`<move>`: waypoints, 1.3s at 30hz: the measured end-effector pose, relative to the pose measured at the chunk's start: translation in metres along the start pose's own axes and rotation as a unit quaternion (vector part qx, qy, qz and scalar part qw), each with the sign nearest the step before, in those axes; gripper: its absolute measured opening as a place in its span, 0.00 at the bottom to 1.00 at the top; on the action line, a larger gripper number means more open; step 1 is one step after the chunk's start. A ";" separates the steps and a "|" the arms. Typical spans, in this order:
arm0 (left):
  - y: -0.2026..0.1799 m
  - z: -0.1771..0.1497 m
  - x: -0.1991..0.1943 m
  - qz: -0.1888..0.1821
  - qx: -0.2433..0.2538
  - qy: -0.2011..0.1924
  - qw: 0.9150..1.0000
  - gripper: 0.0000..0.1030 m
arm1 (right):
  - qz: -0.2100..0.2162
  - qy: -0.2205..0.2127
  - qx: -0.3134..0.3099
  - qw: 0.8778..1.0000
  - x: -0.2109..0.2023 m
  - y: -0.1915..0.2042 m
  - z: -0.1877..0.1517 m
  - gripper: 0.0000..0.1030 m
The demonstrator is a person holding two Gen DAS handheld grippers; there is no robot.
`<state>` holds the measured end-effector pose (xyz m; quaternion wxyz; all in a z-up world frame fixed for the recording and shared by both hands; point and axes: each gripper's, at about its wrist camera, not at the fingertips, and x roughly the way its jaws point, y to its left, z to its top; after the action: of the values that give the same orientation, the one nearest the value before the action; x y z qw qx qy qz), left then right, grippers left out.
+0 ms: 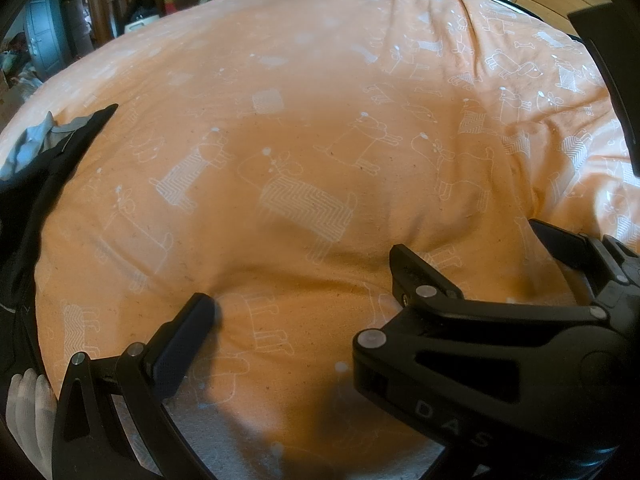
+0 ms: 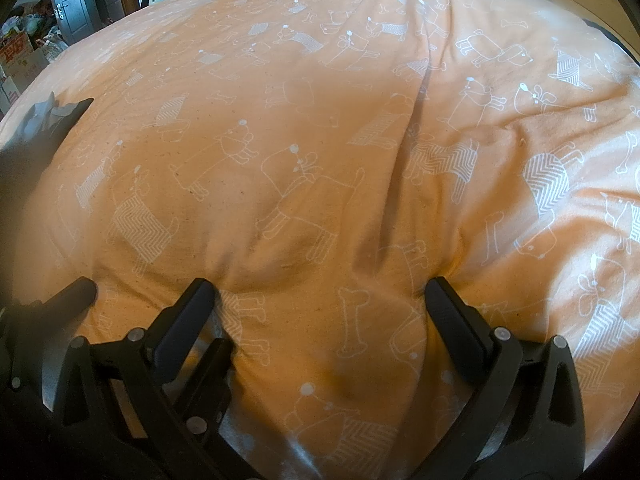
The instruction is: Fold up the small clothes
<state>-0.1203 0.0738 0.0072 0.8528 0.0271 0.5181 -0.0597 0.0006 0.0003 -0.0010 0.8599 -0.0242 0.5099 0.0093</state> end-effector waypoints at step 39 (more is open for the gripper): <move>0.001 -0.001 0.000 -0.006 -0.004 0.008 1.000 1.00 | 0.004 0.003 0.003 1.000 0.000 0.001 0.000 1.00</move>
<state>-0.1210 0.0745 0.0070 0.8482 0.0208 0.5255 -0.0630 0.0005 0.0018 -0.0007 0.8585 -0.0200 0.5122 0.0114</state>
